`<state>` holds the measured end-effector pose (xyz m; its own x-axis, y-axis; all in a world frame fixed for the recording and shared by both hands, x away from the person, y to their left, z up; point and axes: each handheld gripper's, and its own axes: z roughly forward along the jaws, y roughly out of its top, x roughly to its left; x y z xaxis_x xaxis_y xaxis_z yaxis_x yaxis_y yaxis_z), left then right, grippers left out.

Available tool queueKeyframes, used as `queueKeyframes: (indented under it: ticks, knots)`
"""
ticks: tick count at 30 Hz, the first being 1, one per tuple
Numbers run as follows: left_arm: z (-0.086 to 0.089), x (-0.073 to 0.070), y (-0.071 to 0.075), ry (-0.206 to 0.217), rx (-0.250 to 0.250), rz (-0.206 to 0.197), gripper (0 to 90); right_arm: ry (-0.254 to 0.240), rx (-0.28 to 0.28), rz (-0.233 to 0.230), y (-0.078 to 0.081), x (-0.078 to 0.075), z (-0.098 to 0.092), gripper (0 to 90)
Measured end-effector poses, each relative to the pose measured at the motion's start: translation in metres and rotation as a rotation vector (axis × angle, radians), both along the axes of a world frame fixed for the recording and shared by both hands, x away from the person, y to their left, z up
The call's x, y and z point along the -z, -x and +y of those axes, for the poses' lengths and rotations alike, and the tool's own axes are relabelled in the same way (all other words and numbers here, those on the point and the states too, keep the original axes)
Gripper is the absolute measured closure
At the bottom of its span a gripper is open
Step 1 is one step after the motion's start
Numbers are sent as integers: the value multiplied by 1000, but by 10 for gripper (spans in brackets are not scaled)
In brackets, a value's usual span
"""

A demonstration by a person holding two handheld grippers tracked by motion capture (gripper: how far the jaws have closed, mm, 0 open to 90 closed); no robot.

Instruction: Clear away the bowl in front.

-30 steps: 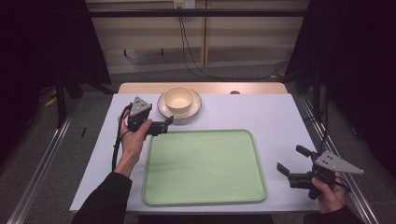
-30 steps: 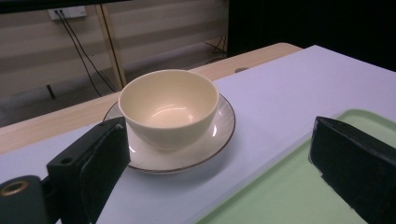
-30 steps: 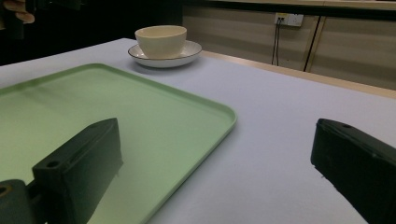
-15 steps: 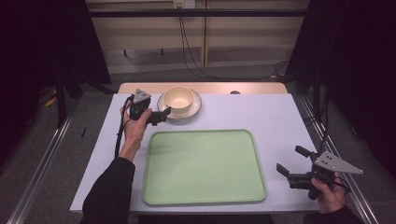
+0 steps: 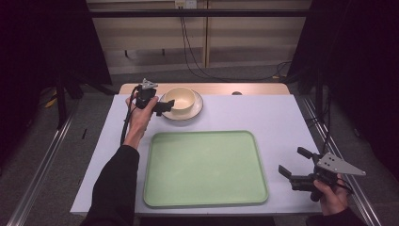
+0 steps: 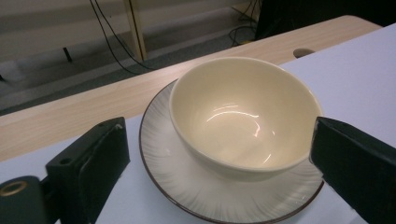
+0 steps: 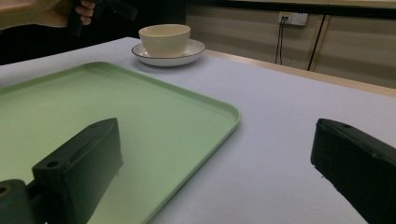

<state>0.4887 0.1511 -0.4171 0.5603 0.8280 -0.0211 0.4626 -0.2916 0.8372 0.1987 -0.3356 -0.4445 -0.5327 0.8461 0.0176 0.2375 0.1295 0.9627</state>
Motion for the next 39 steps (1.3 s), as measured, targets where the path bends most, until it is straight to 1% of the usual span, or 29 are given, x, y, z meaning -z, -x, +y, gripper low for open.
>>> queueKeyframes:
  ticks: [1, 3, 5, 7, 8, 9, 11, 13, 16, 17, 19, 20, 21, 22, 23, 24, 25, 26, 27, 28, 29, 30, 31, 33, 34, 35, 36, 38, 39]
  knots:
    - [-2, 2, -3, -3, -3, 8, 61, 5, 3, -4, 0, 0, 0, 16]
    - [-7, 6, -10, -16, -9, 4, 87, 0, 0, 0, 0, 0, 0, 16]
    - [-8, 8, -11, -9, -17, 8, 80, 3, 1, 0, 0, 0, 0, 16]
    - [-11, 12, -17, -17, -21, 28, 80, 5, 1, -1, 0, 0, 0, 16]
    - [-12, 13, -18, -25, -36, 31, 80, 5, 1, -1, 0, 0, 0, 16]
    - [-13, 15, -21, -37, -48, 14, 104, 5, 0, 1, 0, 0, 0, 16]
    - [-13, 15, -22, -49, -53, 12, 114, 3, -1, 5, 0, 1, 0, 15]
    - [-13, 16, -25, -18, -62, 23, 116, 2, -3, 4, 0, 1, 0, 16]
    - [-16, 20, -28, -33, -58, 41, 127, 1, -2, 2, 0, 1, 0, 16]
    - [-18, 22, -29, -28, -67, 49, 140, 5, -2, 0, 0, 0, -1, 15]
    - [-19, 25, -32, -51, -65, 65, 150, 4, -2, 1, 0, 0, -1, 15]
    - [-21, 27, -34, -36, -74, 69, 155, 5, -2, 1, 0, 0, 0, 16]
    - [-20, 27, -35, -48, -63, 71, 156, 4, -3, 1, 0, 0, 0, 15]
    - [-20, 29, -36, -28, -55, 69, 162, 3, -3, 3, 0, 1, 0, 16]
    - [-23, 31, -38, -47, -55, 74, 199, 2, -5, 1, 0, 1, 0, 16]
    - [-23, 31, -38, -47, -55, 74, 217, 2, -5, 1, 0, 1, 0, 16]
    - [-26, 34, -40, -45, -73, 88, 225, 4, -5, 3, 0, 1, 0, 16]
    - [-26, 34, -40, -45, -73, 88, 240, 4, -5, 3, 0, 1, 0, 16]
    - [-25, 35, -41, -66, -61, 105, 255, 5, 1, 1, 0, 1, 1, 16]
    - [-25, 35, -43, -57, -63, 124, 255, 5, 1, 1, 0, 1, 1, 16]
    - [-24, 35, -44, -62, -65, 147, 273, 3, 1, 1, 0, 1, 1, 16]
    - [-23, 35, -46, -54, -71, 164, 281, 2, -2, 1, 0, 1, 0, 16]
    - [-23, 35, -47, -31, -70, 178, 286, 3, 1, 0, 0, 1, 0, 16]
    - [-23, 37, -48, -41, -70, 178, 307, 4, -1, -2, -1, 1, 0, 16]
    - [-23, 37, -49, -62, -62, 188, 307, 4, -1, -2, -1, 1, 0, 16]
    - [-25, 39, -49, -63, -59, 199, 323, 3, 0, 0, 0, 1, 0, 16]
    - [-26, 40, -49, -81, -56, 222, 347, 3, -6, -1, 0, 1, 0, 16]
    - [-26, 40, -49, -82, -52, 226, 396, 4, -3, 1, 0, 1, 0, 16]
    - [-26, 39, -50, -86, -67, 243, 411, 3, -3, 1, 0, 1, 0, 16]
